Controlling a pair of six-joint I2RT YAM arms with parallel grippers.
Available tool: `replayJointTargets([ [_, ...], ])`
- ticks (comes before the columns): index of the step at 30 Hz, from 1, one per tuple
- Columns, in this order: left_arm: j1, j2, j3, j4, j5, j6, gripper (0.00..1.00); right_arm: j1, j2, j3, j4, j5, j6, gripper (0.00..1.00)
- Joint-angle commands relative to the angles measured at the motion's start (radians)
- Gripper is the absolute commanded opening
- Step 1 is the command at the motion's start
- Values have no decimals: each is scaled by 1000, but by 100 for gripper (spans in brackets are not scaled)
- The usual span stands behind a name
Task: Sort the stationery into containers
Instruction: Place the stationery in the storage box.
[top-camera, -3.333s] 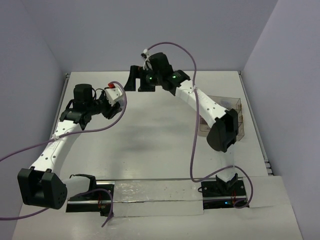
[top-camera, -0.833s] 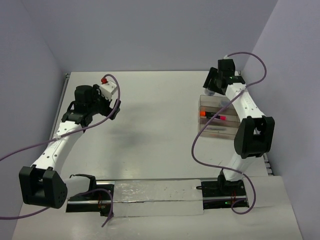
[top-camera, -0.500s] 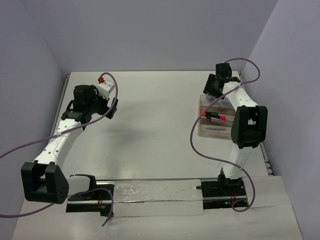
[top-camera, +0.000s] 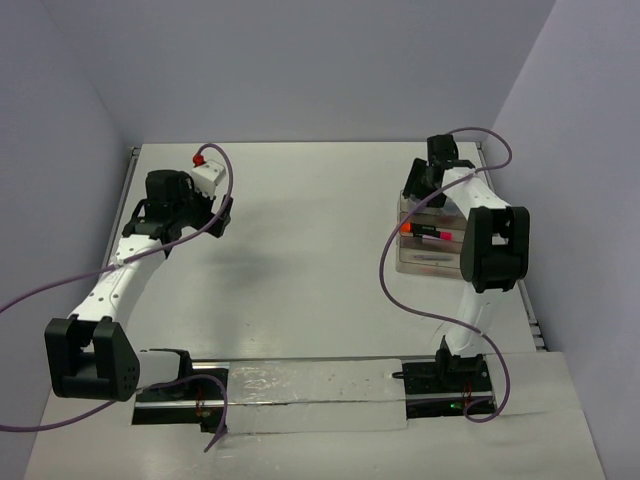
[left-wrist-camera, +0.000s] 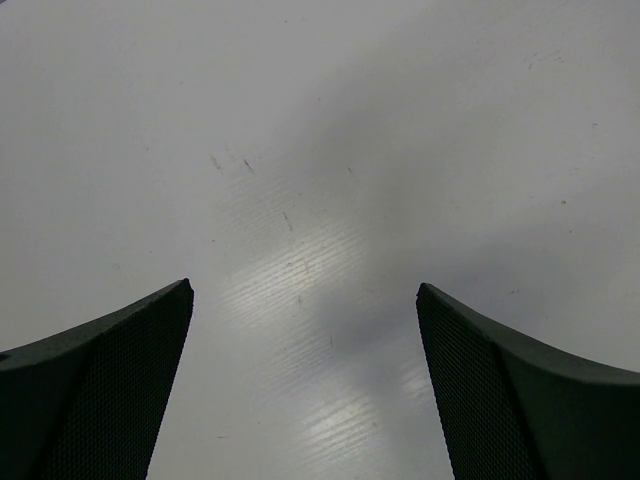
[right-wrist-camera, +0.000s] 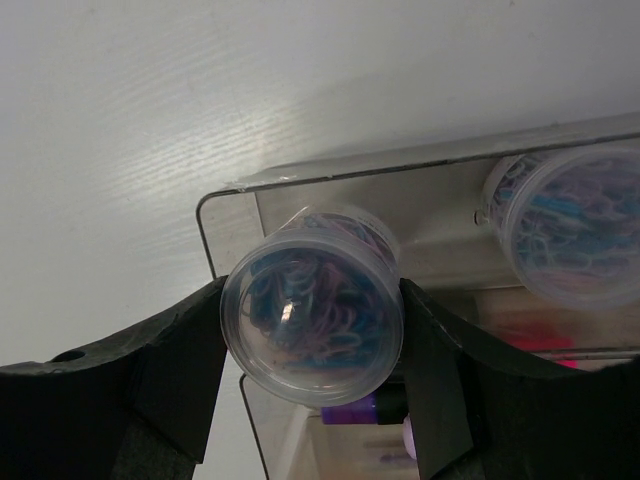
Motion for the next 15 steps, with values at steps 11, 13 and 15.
replayJointTargets([
  [11,19,9,51,10,38,-7,99,2,48,41,15,5,-10,62],
  [13,19,10,52,9,40,-7,99,2,43,42,10,7,-16,67],
  [15,22,12,54,5,42,-7,99,2,38,46,6,5,-20,80],
])
